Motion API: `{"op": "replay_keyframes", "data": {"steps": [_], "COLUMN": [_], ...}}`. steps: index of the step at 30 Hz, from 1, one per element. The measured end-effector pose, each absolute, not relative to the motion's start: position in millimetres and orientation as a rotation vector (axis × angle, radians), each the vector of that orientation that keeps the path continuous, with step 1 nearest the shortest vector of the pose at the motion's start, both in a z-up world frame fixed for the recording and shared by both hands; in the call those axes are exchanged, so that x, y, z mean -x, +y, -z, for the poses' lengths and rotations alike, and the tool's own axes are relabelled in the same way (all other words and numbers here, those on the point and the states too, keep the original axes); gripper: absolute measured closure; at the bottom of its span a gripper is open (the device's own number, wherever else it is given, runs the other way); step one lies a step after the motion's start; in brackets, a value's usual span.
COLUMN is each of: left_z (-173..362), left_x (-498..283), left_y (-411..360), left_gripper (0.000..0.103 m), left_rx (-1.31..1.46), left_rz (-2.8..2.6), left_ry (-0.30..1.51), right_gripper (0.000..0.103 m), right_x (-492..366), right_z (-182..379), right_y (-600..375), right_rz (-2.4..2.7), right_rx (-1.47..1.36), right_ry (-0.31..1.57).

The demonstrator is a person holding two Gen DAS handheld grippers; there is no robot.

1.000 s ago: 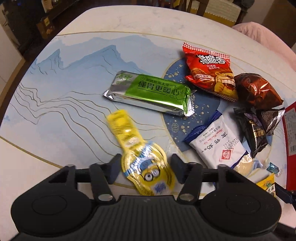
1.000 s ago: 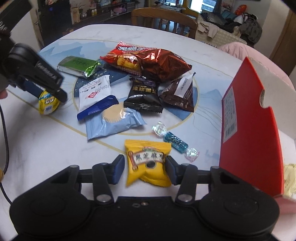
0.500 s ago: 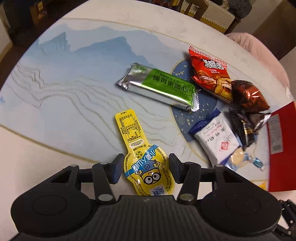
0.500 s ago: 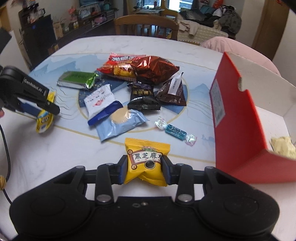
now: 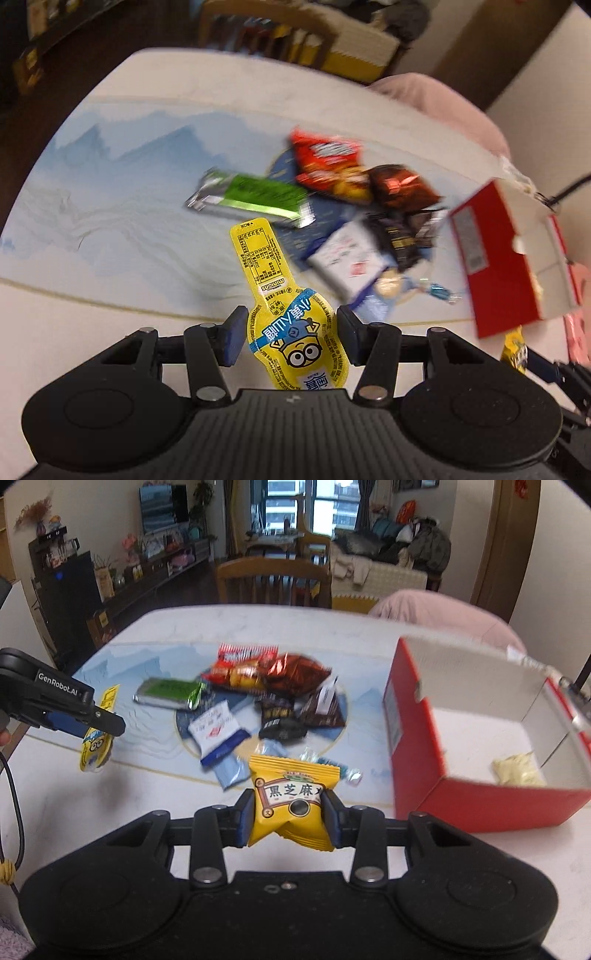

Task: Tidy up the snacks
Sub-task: 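Carry the Minion pouch and sesame packet into the red box with both grippers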

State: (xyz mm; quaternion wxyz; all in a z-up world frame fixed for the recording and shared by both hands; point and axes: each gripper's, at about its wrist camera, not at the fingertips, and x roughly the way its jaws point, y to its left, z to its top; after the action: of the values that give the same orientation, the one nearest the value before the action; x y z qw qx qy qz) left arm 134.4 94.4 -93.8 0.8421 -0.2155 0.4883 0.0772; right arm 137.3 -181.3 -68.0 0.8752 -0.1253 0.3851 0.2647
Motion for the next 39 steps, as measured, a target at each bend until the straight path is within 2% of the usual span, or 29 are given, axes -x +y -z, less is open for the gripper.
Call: {"op": "replay_keyframes", "data": {"steps": [9, 18, 30, 39], "left_z": [39, 11, 15, 37], "left_x": [-156, -199, -273, -339], "left_y": [32, -47, -145, -194], "left_gripper": [0.052, 0.052, 0.052, 0.052], "left_rx": [0.315, 0.208, 0.085, -0.012], "left_rz": [0.009, 0.122, 0.207, 0.235], "left_ry": [0.940, 0.907, 0.974, 1.063], "right_gripper": [0.066, 0.066, 0.066, 0.066], "right_x": [-151, -191, -264, -304], "right_z": [31, 16, 35, 65], "right_y": [-210, -261, -336, -355], "right_rz": [-0.496, -0.425, -0.344, -0.306], "right_rx": [0.268, 0.239, 0.201, 0.256], "right_ry": [0.704, 0.655, 0.714, 0.785]}}
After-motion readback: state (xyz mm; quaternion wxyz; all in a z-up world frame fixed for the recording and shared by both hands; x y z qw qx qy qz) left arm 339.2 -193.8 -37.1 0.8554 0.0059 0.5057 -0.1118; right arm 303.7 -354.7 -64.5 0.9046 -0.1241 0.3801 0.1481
